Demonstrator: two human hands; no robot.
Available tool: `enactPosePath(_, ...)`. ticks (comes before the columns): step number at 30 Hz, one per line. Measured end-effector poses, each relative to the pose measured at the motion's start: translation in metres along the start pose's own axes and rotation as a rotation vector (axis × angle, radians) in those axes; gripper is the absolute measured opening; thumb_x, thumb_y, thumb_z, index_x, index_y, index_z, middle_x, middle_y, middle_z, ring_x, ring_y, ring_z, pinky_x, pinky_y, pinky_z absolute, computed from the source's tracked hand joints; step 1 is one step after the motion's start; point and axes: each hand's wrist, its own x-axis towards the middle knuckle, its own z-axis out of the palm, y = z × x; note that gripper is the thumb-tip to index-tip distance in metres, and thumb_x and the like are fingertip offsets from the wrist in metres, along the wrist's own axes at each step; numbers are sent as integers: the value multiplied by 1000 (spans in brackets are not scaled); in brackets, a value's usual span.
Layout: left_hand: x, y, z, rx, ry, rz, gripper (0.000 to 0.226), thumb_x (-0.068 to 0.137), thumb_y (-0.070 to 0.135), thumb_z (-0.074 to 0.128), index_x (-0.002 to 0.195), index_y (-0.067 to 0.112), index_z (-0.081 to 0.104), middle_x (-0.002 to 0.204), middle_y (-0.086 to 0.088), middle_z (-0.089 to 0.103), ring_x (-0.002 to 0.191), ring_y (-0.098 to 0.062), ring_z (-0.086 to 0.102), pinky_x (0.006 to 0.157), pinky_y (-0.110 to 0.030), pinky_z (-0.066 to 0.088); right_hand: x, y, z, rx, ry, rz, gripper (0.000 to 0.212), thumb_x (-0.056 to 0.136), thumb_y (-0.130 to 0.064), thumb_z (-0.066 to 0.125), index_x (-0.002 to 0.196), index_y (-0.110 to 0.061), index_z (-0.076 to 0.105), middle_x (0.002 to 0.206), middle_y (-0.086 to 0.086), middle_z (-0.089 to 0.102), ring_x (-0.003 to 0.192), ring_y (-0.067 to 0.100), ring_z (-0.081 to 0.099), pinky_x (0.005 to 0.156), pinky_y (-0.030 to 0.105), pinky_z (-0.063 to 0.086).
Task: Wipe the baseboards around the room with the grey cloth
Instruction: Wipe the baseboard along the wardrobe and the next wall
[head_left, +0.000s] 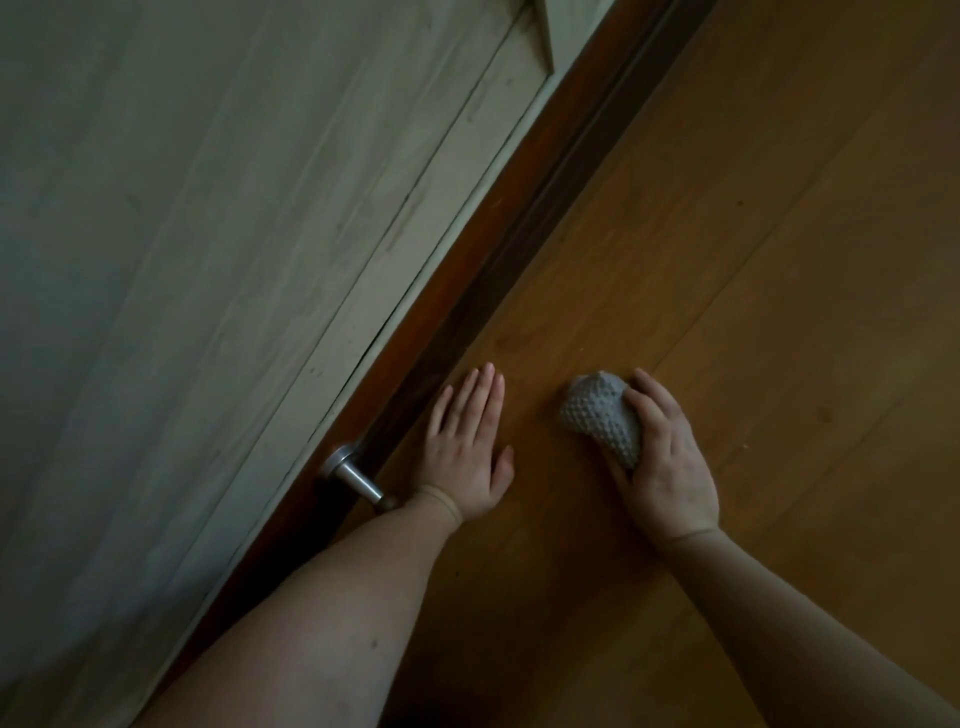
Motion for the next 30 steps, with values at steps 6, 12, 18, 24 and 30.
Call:
enactPosePath(6,4,1,1,-13,7,4,83,92,46,38,159,12,3,166,-9,3,153,-24,5,123,-45,6,3,4,-1,-34,-23,-12,64,92,-29,62,146,-12,33,152,16,34,137,29,39,108,43,37)
enactPosePath(12,2,0,-5,-39,8,7,79,94,45,37,158,10,6,166,-10,10,153,-24,9,121,-48,13,4,1,-3,-75,-48,-19,74,83,-23,69,148,-18,34,153,13,32,134,29,40,102,42,41)
enactPosePath(18,7,-1,-6,-30,26,15,79,93,45,37,158,10,8,166,-8,7,153,-24,7,122,-47,12,7,4,-1,-77,-17,-5,77,82,-23,72,149,-21,35,153,9,34,136,25,38,104,41,37)
enactPosePath(24,5,2,-3,-13,54,-3,80,93,46,36,158,12,7,167,-8,7,154,-23,5,123,-45,8,5,4,0,-42,20,-5,70,83,-23,71,146,-21,39,151,5,38,135,22,41,103,39,42)
enactPosePath(30,4,3,-1,-3,42,-23,80,94,47,34,159,13,4,167,-7,2,154,-21,0,124,-46,11,7,2,-1,-39,25,-11,67,83,-23,72,143,-20,42,149,5,40,133,23,45,100,39,46)
